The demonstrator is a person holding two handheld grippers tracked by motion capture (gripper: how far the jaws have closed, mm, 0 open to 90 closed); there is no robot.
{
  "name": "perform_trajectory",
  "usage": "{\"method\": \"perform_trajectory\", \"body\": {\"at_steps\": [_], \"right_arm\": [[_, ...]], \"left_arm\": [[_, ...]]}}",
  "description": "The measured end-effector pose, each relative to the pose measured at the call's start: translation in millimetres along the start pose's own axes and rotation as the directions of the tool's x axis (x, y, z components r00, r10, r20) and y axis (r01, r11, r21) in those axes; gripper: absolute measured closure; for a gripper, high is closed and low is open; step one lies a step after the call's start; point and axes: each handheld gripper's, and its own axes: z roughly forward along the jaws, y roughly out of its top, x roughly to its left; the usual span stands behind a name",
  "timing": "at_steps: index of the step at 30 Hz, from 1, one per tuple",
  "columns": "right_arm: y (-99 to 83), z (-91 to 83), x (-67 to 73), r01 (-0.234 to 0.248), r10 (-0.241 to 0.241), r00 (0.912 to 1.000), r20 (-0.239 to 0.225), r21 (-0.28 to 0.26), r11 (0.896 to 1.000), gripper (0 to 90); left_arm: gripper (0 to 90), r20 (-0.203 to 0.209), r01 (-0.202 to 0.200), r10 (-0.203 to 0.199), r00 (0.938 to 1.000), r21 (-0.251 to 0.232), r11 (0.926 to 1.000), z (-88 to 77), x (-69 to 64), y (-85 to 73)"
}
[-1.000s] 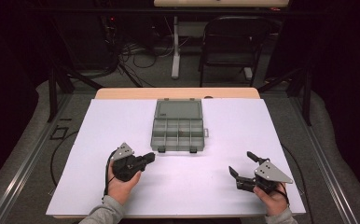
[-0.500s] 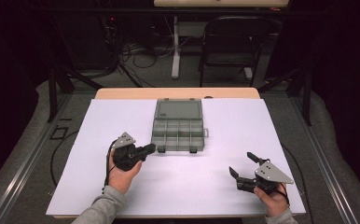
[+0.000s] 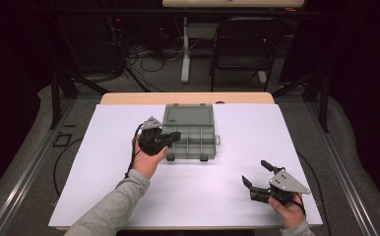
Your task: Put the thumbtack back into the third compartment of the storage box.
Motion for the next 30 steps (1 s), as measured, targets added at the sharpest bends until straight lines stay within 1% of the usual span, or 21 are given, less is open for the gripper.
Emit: {"method": "perform_trajectory", "body": {"at_steps": [1,3,5,7,12,15,18,22,24,25,28,30], "right_arm": [[0.0,0.0,0.5,-0.006,0.006,1.0,0.0,-0.003,1.0,14.3],[0.4,-1.2,0.2,0.003,-0.003,1.0,0.003,-0.001,1.0,14.3],[0.6,-2.0,0.5,0.009,-0.009,0.9999,0.005,-0.003,1.0,14.3],[1.1,-2.7,0.6,0.01,-0.01,0.9999,0.009,-0.007,1.0,14.3],[1.0,-2.5,1.0,0.013,-0.013,0.9999,0.009,-0.004,1.0,14.3],[0.9,-2.3,1.6,0.012,-0.012,0.9999,0.007,-0.002,1.0,14.3],[0.9,-2.3,1.2,0.013,-0.013,0.9999,0.007,-0.004,1.0,14.3],[0.8,-2.3,1.3,0.012,-0.012,0.9999,0.005,-0.002,1.0,14.3],[0.7,-2.6,1.4,0.013,-0.013,0.9999,0.004,-0.002,1.0,14.3],[0.7,-2.7,1.1,0.014,-0.014,0.9999,0.004,-0.002,1.0,14.3],[0.4,-3.1,0.9,0.009,-0.009,0.9999,0.004,0.001,1.0,14.3],[0.3,-2.8,0.8,0.009,-0.009,1.0,0.004,-0.001,1.0,14.3]], "left_arm": [[85.6,0.001,-0.007,0.007,1.0,0.005,1.0,5.0,-0.5,4.5],[85.6,-0.004,-0.014,0.014,0.9999,0.008,0.9999,13.4,-0.5,10.4],[85.6,-0.005,-0.01,0.01,0.9999,0.014,0.9998,23.5,0.1,15.7],[85.6,-0.012,-0.011,0.011,0.9999,0.019,0.9998,30.9,0.4,19.1],[85.6,-0.03,0.008,-0.007,0.9995,0.021,0.9997,49.2,0.7,26.0],[85.6,-0.042,0.009,-0.008,0.9991,0.026,0.9996,59.3,0.8,29.7],[85.6,-0.055,0.002,0.0,0.9985,0.036,0.9994,68.2,2.1,32.2],[85.6,-0.081,-0.002,0.006,0.9967,0.043,0.9991,80.9,3.5,32.5],[85.6,-0.09,0.003,0.001,0.996,0.049,0.9988,86.0,4.4,30.9],[85.6,-0.102,0.006,-0.001,0.9948,0.053,0.9986,90.1,5.2,29.2],[85.6,-0.117,0.015,-0.006,0.9932,0.076,0.997,98.4,7.4,25.7],[85.6,-0.132,0.009,0.003,0.9912,0.089,0.996,102.5,9.0,23.9]]}}
